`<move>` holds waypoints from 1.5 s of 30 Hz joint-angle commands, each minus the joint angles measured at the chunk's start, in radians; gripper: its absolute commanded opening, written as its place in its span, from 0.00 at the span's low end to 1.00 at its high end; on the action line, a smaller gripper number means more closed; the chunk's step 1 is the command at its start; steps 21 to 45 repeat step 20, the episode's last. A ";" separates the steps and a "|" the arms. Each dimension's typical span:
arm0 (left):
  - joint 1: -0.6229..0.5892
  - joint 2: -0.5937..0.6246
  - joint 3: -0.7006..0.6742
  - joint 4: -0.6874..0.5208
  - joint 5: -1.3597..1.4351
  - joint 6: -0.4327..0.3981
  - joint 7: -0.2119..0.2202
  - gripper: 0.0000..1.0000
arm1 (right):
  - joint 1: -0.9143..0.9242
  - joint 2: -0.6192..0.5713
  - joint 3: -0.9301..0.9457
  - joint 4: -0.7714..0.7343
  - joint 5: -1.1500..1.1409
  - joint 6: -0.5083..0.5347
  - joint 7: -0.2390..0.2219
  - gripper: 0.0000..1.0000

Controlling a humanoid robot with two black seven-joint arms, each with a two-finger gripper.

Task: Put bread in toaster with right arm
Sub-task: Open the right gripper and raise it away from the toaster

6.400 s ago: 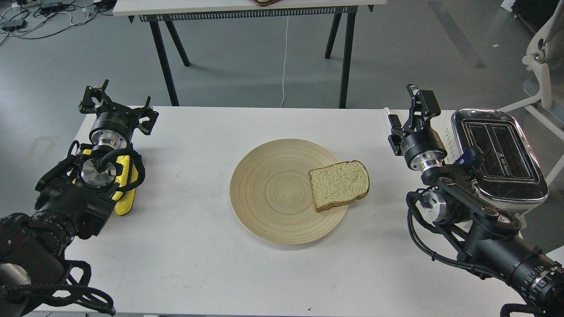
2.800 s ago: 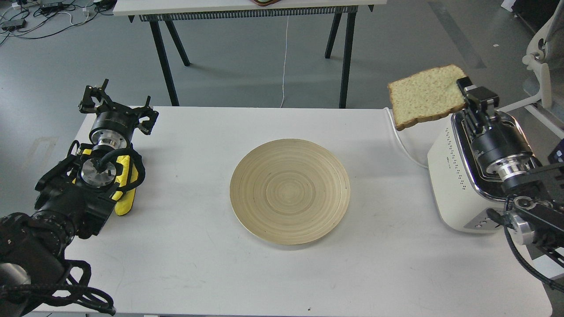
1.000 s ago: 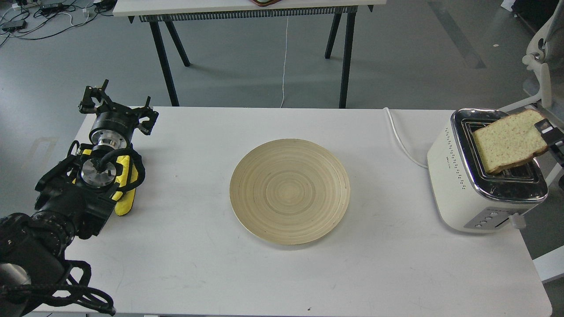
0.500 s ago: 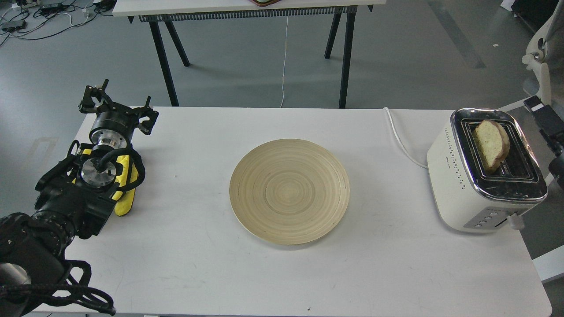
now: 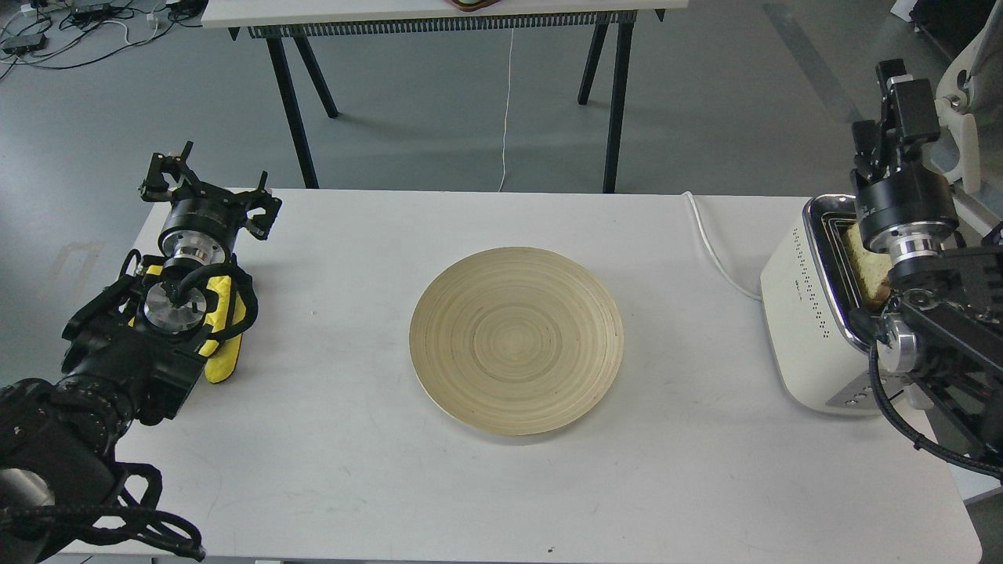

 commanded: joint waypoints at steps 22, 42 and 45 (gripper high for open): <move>-0.001 0.000 0.000 0.000 0.000 0.000 0.000 1.00 | -0.105 0.234 0.058 -0.129 0.254 0.292 0.000 0.99; -0.001 0.000 0.000 0.000 0.000 0.000 0.000 1.00 | -0.105 0.234 0.058 -0.129 0.254 0.292 0.000 0.99; -0.001 0.000 0.000 0.000 0.000 0.000 0.000 1.00 | -0.105 0.234 0.058 -0.129 0.254 0.292 0.000 0.99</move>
